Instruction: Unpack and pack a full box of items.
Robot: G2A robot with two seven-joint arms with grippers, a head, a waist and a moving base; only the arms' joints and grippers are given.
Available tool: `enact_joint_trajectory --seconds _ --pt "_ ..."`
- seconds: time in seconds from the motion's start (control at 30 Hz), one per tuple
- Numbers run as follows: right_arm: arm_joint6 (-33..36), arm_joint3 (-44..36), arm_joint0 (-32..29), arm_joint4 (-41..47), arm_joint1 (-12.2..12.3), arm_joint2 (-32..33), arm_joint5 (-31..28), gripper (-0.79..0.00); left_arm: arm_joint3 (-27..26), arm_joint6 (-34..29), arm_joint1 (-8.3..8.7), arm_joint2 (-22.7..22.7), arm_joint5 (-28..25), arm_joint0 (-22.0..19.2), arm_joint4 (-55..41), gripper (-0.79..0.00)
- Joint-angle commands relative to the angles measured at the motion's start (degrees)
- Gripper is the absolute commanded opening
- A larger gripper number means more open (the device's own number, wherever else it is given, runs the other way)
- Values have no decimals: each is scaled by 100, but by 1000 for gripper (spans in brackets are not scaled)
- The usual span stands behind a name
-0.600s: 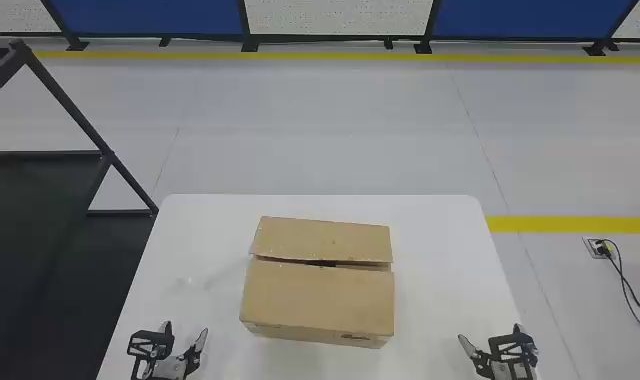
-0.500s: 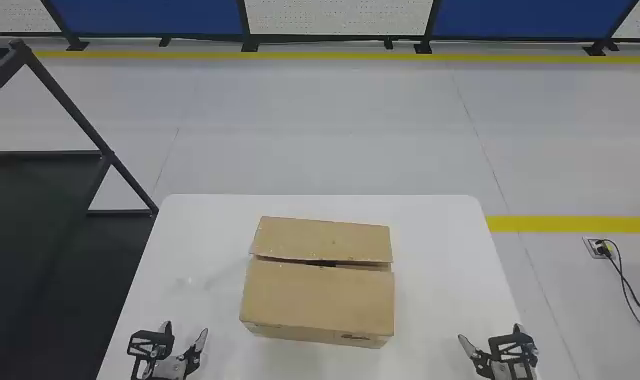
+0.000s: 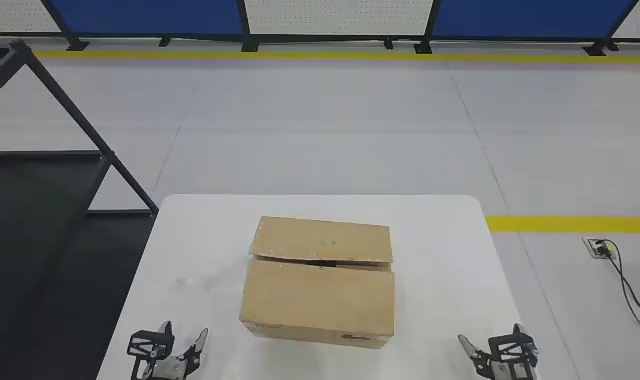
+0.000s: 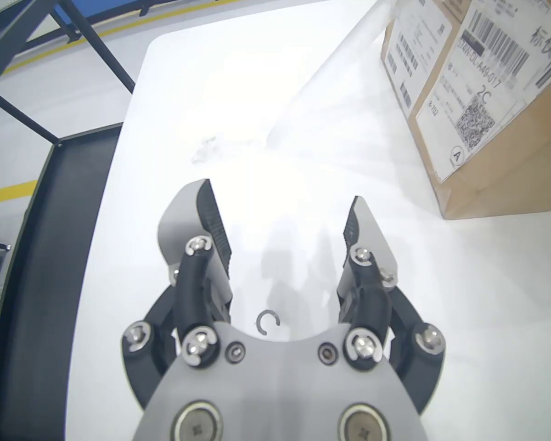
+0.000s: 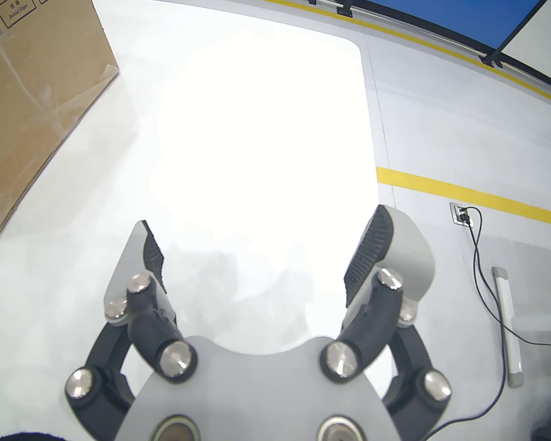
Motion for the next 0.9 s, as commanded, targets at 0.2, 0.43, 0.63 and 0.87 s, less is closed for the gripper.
enact_joint_trajectory --seconds 0.2,0.43,0.63,0.87 --pt "450 -207 144 414 7 27 -660 0 -99 598 25 -380 -491 86 -138 0" --pt "1899 -608 557 1963 29 174 -1439 0 -207 1114 111 -966 -1465 40 -112 0" --pt "2880 -714 1170 3029 37 106 -1462 0 -346 1422 151 -1271 -2132 48 -312 0" --pt "3204 -788 1440 3087 48 -1 -1452 0 -468 1447 168 -1412 -2312 184 -193 0"
